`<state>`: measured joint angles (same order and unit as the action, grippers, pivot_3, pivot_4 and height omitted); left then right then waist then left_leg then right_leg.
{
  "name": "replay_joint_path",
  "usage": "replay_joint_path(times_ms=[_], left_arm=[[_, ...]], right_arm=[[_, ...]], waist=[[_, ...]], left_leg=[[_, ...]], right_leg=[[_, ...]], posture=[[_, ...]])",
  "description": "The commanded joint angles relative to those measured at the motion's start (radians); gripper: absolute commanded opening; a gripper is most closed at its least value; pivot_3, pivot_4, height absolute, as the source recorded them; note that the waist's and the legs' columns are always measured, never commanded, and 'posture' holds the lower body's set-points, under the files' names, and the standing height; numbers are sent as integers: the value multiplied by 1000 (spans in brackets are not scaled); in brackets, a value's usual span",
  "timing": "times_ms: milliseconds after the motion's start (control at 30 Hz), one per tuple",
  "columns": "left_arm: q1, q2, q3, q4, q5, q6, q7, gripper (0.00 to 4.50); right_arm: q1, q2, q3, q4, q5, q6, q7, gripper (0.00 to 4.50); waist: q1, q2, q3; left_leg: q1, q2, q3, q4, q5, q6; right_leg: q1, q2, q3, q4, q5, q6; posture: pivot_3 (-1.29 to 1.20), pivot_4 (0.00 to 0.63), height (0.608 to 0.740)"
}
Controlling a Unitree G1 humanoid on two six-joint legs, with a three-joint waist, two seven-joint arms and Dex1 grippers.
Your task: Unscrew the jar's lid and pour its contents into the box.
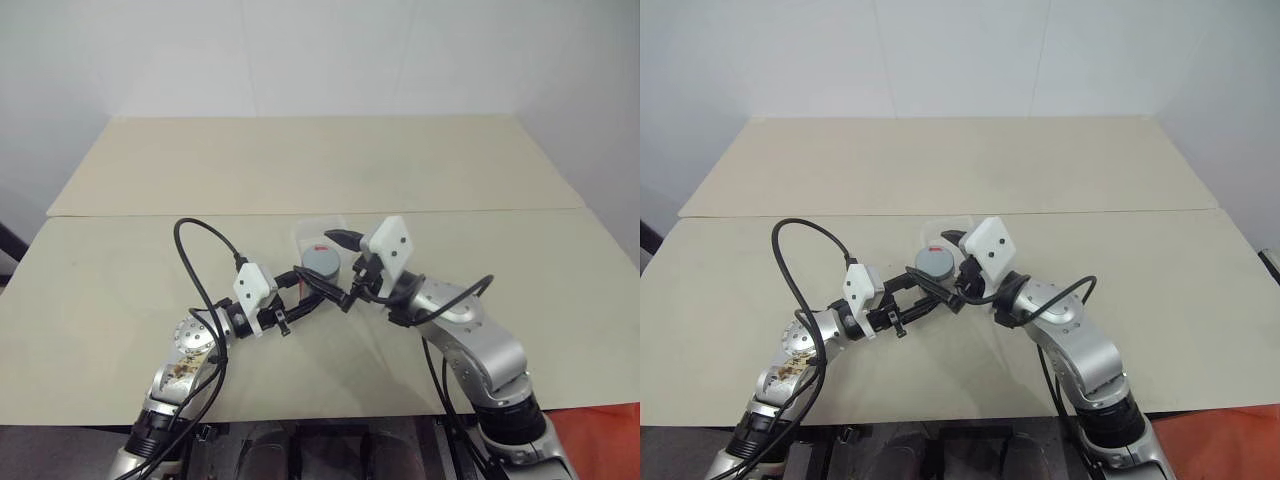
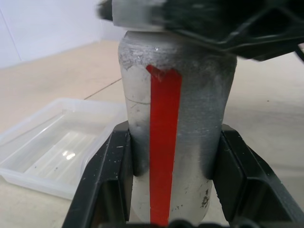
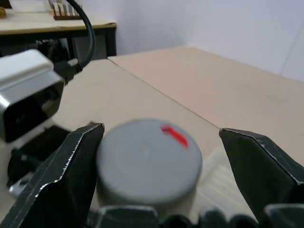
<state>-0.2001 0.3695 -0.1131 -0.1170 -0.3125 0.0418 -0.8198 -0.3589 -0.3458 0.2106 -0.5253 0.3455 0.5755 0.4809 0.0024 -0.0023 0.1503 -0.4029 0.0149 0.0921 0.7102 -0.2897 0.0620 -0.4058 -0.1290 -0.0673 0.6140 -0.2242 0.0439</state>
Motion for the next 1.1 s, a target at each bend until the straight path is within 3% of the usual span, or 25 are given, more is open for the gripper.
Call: replay_joint_path(times_ms=[33,867,1100], left_arm=[[-16,6,21,-16,-5,-37,-9,1951],[-21,7,23,3,1,-53,-17,1951],[-18,0,19,5,12,-62,-5,1951]], right_arm=[[20,-31,-82,-53,16,5,-3,4439],[77,-146,-157,-45,27,-8,44,4439],[89,-206,-144,-148,112,48,121,4439]], waist=[[0,0,0],[4,0,0],[7,0,0]], left_leg=[[0,0,0,0,0,0],[0,0,0,0,0,0],[0,0,0,0,0,0]], right_leg=[[0,0,0,0,0,0],[0,0,0,-1,0,0],[0,0,0,-1,0,0]], posture=[[0,150,740],[0,150,740],[0,150,740]])
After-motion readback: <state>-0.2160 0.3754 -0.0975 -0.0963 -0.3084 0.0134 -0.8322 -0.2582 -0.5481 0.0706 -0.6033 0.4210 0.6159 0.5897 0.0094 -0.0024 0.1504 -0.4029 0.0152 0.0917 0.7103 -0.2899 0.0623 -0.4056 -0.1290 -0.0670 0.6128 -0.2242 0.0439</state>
